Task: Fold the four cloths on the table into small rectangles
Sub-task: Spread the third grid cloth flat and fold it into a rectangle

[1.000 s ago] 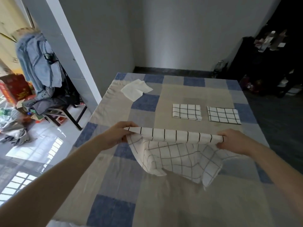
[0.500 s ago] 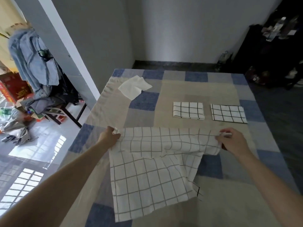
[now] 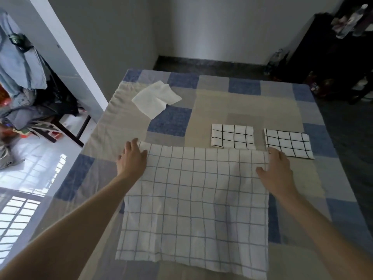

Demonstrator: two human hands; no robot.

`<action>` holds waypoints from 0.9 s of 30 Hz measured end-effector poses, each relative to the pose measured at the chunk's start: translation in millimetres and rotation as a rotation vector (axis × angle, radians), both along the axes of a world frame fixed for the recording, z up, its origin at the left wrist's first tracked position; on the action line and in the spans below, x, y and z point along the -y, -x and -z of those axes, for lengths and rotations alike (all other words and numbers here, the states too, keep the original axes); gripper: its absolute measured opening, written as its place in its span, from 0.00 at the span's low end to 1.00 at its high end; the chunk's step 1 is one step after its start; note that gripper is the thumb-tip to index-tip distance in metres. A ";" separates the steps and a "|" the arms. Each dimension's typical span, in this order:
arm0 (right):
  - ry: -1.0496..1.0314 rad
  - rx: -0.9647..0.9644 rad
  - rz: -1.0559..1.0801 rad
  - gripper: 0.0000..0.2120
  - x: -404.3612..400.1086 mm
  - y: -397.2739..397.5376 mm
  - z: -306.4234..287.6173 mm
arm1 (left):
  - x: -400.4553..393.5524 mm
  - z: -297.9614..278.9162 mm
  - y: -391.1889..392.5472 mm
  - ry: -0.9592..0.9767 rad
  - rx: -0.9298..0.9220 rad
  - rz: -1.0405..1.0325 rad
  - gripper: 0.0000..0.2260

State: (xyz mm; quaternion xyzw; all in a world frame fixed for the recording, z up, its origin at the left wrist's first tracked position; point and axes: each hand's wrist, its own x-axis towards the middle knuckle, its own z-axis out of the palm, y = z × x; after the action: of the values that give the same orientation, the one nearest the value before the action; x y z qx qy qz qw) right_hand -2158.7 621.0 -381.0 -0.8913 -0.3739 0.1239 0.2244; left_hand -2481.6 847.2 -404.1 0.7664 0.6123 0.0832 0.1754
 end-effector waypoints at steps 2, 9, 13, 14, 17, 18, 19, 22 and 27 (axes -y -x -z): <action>-0.026 0.183 -0.170 0.29 -3.8 27.1 4.6 | 22.2 3.8 -14.7 -0.128 0.046 0.087 0.22; 0.146 0.180 -0.498 0.28 14.2 148.2 92.4 | 178.7 67.9 -26.1 -0.005 -0.014 0.698 0.25; 0.210 0.223 -0.408 0.28 50.6 127.4 111.0 | 164.4 87.9 22.2 0.013 -0.115 0.603 0.24; 0.220 0.233 -0.356 0.28 62.7 115.9 110.6 | 155.8 88.2 40.7 0.012 -0.122 0.543 0.24; 0.265 0.223 -0.184 0.28 99.5 77.7 111.8 | 131.5 83.4 97.8 0.017 -0.160 0.308 0.25; 0.302 0.221 -0.149 0.29 107.1 70.1 111.7 | 128.4 80.8 108.1 0.030 -0.163 0.236 0.27; 0.326 0.221 -0.124 0.29 109.6 68.5 111.1 | 129.0 78.8 111.0 0.039 -0.148 0.189 0.27; 0.158 0.166 -0.113 0.28 91.7 104.4 99.4 | 153.6 63.0 76.8 0.029 -0.049 0.316 0.28; 0.111 0.135 -0.545 0.28 106.9 196.9 100.4 | 222.9 70.8 53.4 0.054 -0.097 0.718 0.25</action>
State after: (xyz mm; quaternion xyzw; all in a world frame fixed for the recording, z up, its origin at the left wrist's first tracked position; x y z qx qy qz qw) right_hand -2355.7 514.1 -481.5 -0.7750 -0.6066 0.1405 0.1084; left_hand -2535.0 624.3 -474.9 0.9308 0.3135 -0.0364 0.1845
